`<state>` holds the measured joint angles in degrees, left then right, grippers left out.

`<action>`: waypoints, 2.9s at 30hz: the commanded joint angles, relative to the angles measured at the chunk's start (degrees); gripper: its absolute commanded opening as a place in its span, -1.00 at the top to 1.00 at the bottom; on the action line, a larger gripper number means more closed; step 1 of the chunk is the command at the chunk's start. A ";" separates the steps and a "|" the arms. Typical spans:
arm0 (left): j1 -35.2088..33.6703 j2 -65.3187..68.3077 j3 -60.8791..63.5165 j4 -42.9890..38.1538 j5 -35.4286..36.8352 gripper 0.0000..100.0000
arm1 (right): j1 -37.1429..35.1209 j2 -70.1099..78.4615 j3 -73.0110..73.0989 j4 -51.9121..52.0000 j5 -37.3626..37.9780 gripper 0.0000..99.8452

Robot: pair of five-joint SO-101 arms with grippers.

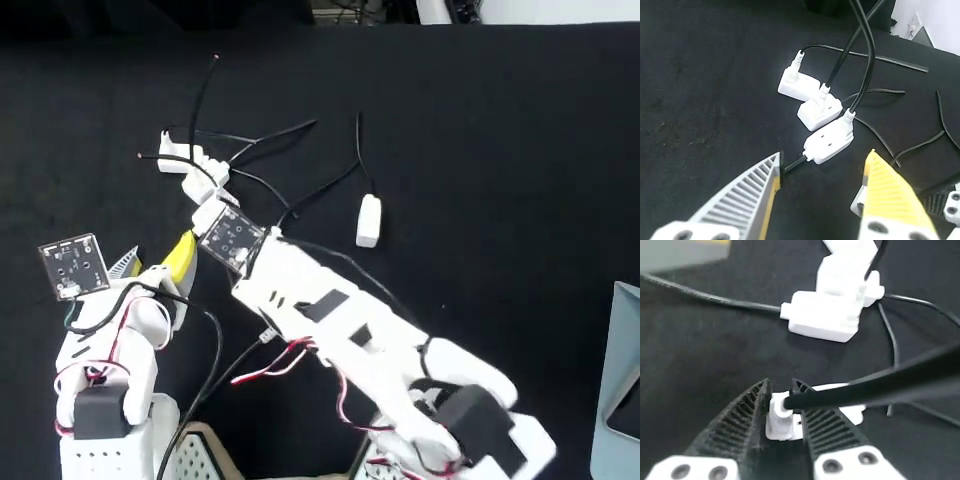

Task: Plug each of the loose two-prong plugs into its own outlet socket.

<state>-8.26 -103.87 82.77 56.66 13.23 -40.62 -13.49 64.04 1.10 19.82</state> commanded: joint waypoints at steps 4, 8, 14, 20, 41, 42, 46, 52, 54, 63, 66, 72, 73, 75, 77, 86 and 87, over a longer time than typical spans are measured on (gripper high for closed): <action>-0.40 -0.26 0.13 -1.32 -0.35 0.47 | 1.58 1.01 -3.30 -1.32 0.26 0.98; -0.40 -0.26 0.13 -1.32 -0.35 0.47 | 2.37 -0.13 -3.47 -1.32 0.35 0.98; 0.13 -0.26 0.13 -1.32 -0.53 0.46 | 4.22 -9.10 -3.03 -0.26 0.18 0.98; 3.91 0.18 0.13 -1.23 -6.86 0.46 | 10.02 -20.53 -2.77 8.26 -0.26 0.98; 17.36 34.20 -13.93 -7.47 -15.38 0.46 | 21.01 -28.88 2.77 13.89 -9.14 0.98; 17.80 37.80 -15.25 -8.26 -16.97 0.46 | 21.36 -28.88 2.86 12.92 -9.14 0.98; 20.79 51.52 -19.12 -12.48 -20.66 0.46 | 22.59 -28.88 5.58 7.74 -8.97 0.98; 22.99 67.08 -23.96 -21.10 -20.57 0.46 | 22.59 -28.88 7.08 5.80 -8.70 0.98; 22.99 71.74 -25.71 -23.74 -20.66 0.46 | 22.59 -28.88 7.08 5.80 -8.70 0.98; 22.46 91.16 -35.91 -27.16 -20.92 0.47 | 22.59 -28.88 7.34 5.71 -8.70 0.98; 22.37 96.44 -38.81 -27.16 -21.01 0.47 | 22.59 -28.88 7.43 5.71 -8.70 0.98; 22.29 100.92 -42.07 -27.16 -27.16 0.79 | 22.59 -28.88 7.43 5.71 -8.70 0.98; 22.29 100.92 -42.07 -27.08 -29.19 0.83 | 22.59 -28.88 7.43 5.71 -8.70 0.98; 22.11 100.84 -41.89 -26.73 -31.82 0.84 | 22.59 -28.88 7.43 5.71 -8.70 0.98; 20.44 100.84 -41.27 -26.81 -33.85 0.84 | 22.59 -28.88 7.43 5.71 -8.70 0.98; 11.12 100.84 -40.75 -26.73 -48.70 0.61 | 22.59 -28.88 7.43 5.71 -8.62 0.98; 10.86 100.75 -40.75 -26.73 -48.26 0.55 | 22.59 -28.88 7.43 5.71 -8.62 0.98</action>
<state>5.80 -2.86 43.65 30.55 -33.10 -18.90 -40.66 71.69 8.04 11.12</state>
